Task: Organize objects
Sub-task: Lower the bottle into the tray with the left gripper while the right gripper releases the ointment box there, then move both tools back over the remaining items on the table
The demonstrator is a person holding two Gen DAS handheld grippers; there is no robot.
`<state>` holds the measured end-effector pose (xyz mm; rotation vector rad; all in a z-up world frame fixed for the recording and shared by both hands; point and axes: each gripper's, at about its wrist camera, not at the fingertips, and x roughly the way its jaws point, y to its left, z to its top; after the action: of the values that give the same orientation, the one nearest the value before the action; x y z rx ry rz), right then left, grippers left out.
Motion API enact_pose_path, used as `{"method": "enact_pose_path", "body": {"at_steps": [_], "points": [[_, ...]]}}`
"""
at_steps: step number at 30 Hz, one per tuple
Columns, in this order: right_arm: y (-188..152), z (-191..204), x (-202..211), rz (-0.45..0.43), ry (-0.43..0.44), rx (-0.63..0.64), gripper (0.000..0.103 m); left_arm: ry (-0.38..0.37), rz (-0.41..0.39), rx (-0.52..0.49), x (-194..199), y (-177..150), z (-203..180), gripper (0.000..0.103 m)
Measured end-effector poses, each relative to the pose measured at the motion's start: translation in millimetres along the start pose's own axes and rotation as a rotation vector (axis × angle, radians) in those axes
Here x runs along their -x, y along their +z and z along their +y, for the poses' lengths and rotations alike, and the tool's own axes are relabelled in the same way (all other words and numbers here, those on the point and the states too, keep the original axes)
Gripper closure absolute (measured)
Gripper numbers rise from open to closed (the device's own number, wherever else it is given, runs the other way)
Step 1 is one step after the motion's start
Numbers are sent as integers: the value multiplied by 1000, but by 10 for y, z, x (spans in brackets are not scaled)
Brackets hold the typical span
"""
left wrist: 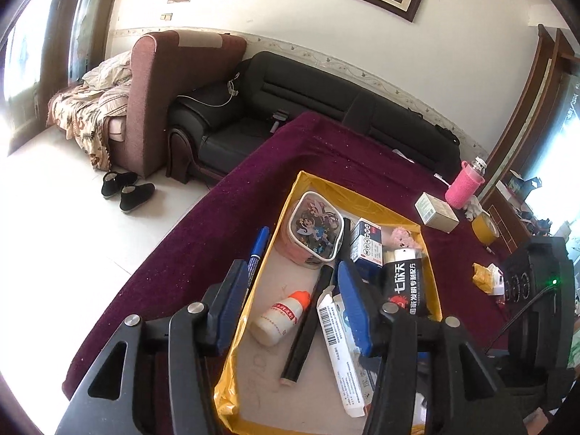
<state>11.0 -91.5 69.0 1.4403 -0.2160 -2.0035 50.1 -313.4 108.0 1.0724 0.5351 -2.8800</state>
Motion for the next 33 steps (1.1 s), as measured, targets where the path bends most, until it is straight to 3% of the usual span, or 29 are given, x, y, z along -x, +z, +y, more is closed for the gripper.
{"method": "enact_pose_path", "body": {"at_steps": [4, 7, 11, 21, 24, 28, 33], "points": [[-90, -78, 310, -76, -24, 20, 61, 3, -14, -10, 104, -15, -139, 49], [-171, -247, 631, -157, -92, 38, 53, -12, -15, -29, 173, -44, -330, 49], [-192, -541, 936, -245, -229, 43, 51, -26, -9, -95, 233, -130, -717, 49], [-568, -1807, 1998, -380, -469, -101, 52, -163, 68, -272, 195, -336, -1994, 48], [-654, -2124, 2210, -408, -539, -145, 52, -199, 110, -334, 67, -483, -2401, 38], [-693, -2548, 2398, -450, -544, -254, 52, -241, 194, -422, -173, -791, -2827, 38], [-678, -2829, 2468, -464, -524, -323, 52, -246, 309, -451, -483, -1043, -2963, 38]]}}
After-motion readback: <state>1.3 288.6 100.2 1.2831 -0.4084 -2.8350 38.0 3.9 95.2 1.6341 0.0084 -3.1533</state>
